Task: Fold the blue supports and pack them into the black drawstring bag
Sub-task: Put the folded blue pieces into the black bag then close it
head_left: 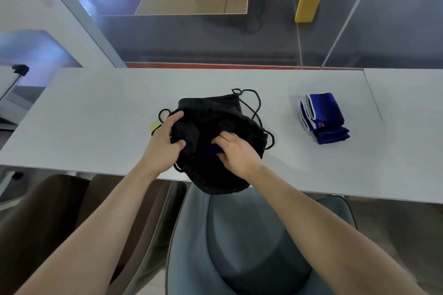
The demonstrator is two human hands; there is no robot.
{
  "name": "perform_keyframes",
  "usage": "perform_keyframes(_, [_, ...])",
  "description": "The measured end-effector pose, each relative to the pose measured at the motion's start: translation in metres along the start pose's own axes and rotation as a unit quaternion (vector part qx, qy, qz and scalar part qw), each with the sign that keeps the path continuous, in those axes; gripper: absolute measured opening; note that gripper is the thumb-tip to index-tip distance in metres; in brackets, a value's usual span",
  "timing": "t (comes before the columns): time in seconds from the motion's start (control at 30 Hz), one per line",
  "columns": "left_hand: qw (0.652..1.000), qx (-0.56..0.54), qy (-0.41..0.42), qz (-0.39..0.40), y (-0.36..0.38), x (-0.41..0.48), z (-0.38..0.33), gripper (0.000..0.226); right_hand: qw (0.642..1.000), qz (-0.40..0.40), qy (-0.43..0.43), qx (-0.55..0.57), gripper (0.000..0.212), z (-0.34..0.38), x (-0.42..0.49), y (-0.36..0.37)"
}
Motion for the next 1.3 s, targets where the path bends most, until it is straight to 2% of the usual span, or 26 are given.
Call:
perform_keyframes(0.1, [1.0,-0.021,-0.014,0.004,0.006,0.002,0.018,0.081,0.996,0.017,-0.053,-0.069,0.037,-0.005,0.017,0.03])
perform_keyframes(0.17, [0.999,-0.031,-0.021,0.007,0.009,0.003,0.026,0.083,0.989,0.077,-0.067,-0.112,0.034,-0.015,0.021,0.053])
perform_keyframes(0.27, [0.999,-0.039,-0.026,0.014,0.012,0.002,0.034,0.085,0.973,0.181,-0.026,-0.14,0.047,-0.042,0.007,0.079])
perform_keyframes(0.37, [0.998,-0.042,-0.031,0.026,0.021,-0.004,0.041,0.089,0.972,0.189,-0.021,-0.142,0.054,-0.052,-0.012,0.079])
perform_keyframes(0.5, [0.995,-0.067,-0.046,0.063,0.039,-0.005,0.051,0.11,0.992,0.059,-0.036,-0.107,0.052,-0.048,-0.04,0.035])
perform_keyframes(0.57, [0.994,-0.056,-0.053,0.074,0.046,-0.003,0.056,0.123,0.995,-0.011,0.005,-0.104,0.042,-0.053,-0.066,0.007])
perform_keyframes(0.67, [0.993,-0.056,-0.059,0.085,0.063,0.003,0.049,0.128,0.988,-0.077,0.108,-0.073,0.034,-0.071,-0.115,-0.025])
perform_keyframes(0.77, [0.993,-0.062,-0.03,0.096,0.093,0.012,0.017,0.129,0.959,-0.131,0.247,-0.043,0.026,-0.105,-0.164,-0.06])
perform_keyframes(0.87, [0.994,-0.063,0.005,0.094,0.12,0.024,-0.02,0.128,0.911,-0.197,0.363,0.006,0.024,-0.152,-0.194,-0.098])
perform_keyframes(0.97, [0.996,-0.057,0.035,0.065,0.134,0.035,-0.056,0.126,0.861,-0.248,0.44,0.06,0.033,-0.2,-0.197,-0.136])
perform_keyframes(1.1, [0.998,0.019,0.046,0.04,0.148,0.034,-0.076,0.118,0.819,-0.317,0.465,0.107,0.046,-0.258,-0.171,-0.181])
perform_keyframes(1.2, [0.994,0.091,0.041,0.043,0.156,0.03,-0.068,0.11,0.805,-0.306,0.491,0.129,0.066,-0.3,-0.143,-0.193])
perform_keyframes(1.3, [0.993,0.117,0.024,0.02,0.159,0.033,-0.059,0.099,0.802,-0.254,0.526,0.127,0.087,-0.337,-0.122,-0.196])
Point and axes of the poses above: each hand's wrist, its own x-axis towards the middle knuckle, its own y-axis out of the palm, z = x × y, the point moved 7 cm from there along x, towards the middle knuckle, and after that the axes turned 11 degrees about x, right-handed, at the moved point
